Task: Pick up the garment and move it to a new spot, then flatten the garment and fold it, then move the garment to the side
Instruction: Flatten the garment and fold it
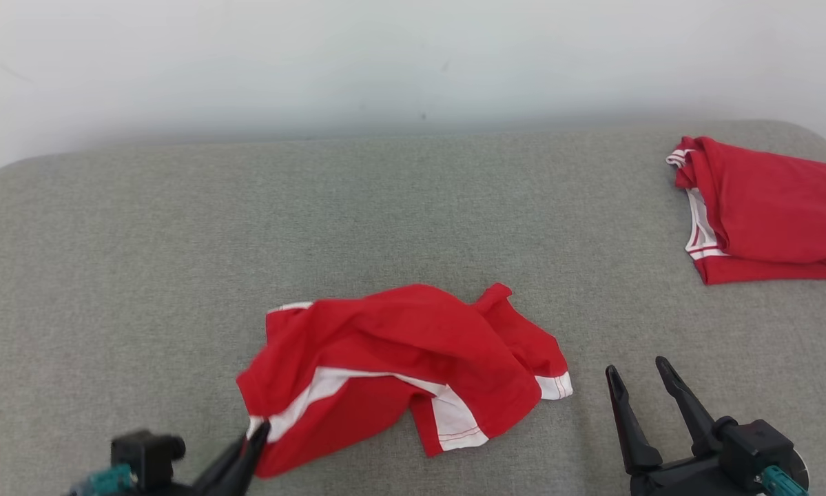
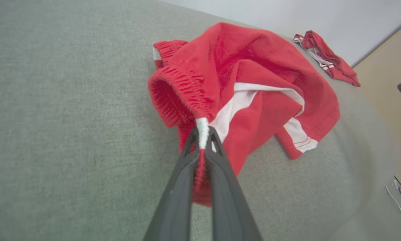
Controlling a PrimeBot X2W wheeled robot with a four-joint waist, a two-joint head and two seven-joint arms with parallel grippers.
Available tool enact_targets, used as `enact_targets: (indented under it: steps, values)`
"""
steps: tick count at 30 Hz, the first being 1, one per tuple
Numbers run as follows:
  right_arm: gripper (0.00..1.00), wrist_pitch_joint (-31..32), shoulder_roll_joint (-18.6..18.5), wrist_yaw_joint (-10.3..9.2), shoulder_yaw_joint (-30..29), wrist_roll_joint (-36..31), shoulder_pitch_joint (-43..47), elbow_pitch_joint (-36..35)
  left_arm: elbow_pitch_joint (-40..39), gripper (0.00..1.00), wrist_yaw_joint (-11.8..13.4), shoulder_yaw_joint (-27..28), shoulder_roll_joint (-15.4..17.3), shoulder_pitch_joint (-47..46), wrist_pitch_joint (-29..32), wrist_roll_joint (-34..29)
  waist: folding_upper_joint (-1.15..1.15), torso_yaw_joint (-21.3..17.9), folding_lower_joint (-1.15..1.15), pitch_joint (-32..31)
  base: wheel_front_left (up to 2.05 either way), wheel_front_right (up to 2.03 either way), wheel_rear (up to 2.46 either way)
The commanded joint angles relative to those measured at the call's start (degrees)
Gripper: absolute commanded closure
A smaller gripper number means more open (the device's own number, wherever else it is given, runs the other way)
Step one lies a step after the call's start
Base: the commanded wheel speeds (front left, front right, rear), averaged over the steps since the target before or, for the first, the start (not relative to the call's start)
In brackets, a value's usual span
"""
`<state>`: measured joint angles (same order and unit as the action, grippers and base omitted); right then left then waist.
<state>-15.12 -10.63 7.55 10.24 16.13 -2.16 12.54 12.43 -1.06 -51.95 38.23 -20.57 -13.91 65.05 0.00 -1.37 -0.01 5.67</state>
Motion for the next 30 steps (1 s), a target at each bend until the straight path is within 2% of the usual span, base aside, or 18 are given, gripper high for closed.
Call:
enact_targets:
  steps: [1, 6, 9, 17, 24, 30]
  values:
    - [0.00, 0.0, -0.4, -0.16, -0.1, 0.0, 0.6, 0.1, 0.5, 1.00, -0.3, 0.0, -1.0, 2.1, -0.6, 0.4, 0.00, 0.8, 0.01, -0.7, 0.00, 0.00, 0.00]
    - [0.00, 0.0, -1.1, -0.16, 0.0, 0.3, 1.1, 0.4, 3.8, 1.00, -0.8, 1.6, -4.6, 6.1, -1.2, -0.6, 0.00, 1.5, 0.01, -1.5, 0.00, 0.00, 0.00]
    - [0.00, 0.0, -1.3, -0.16, 0.0, 0.4, 1.0, 0.4, 4.8, 0.00, -1.3, 6.5, -6.9, 7.2, -1.3, -3.9, 0.00, 1.9, 0.01, -1.9, 0.00, 0.00, 0.00]
    - [0.00, 0.0, -1.2, -0.16, -0.1, 0.4, 2.3, 0.2, 1.7, 0.00, -2.8, 22.6, -12.8, 13.5, -1.3, -17.3, 0.00, 2.8, 0.01, -3.6, 0.00, 0.00, 0.00]
    - [0.00, 0.0, -0.7, -0.16, -0.2, 0.5, 3.3, 0.0, -5.1, 0.00, -1.1, 35.7, -18.1, 19.4, -1.3, -30.5, 0.00, 3.1, 0.01, -4.8, 0.00, 0.00, 0.00]
    - [0.00, 0.0, -0.4, -0.16, -0.4, 0.8, 4.5, 0.3, -9.4, 0.00, -2.5, 44.7, -22.7, 23.6, -1.3, -40.1, 0.00, 3.2, 0.01, -5.6, 0.00, 0.00, 0.00]
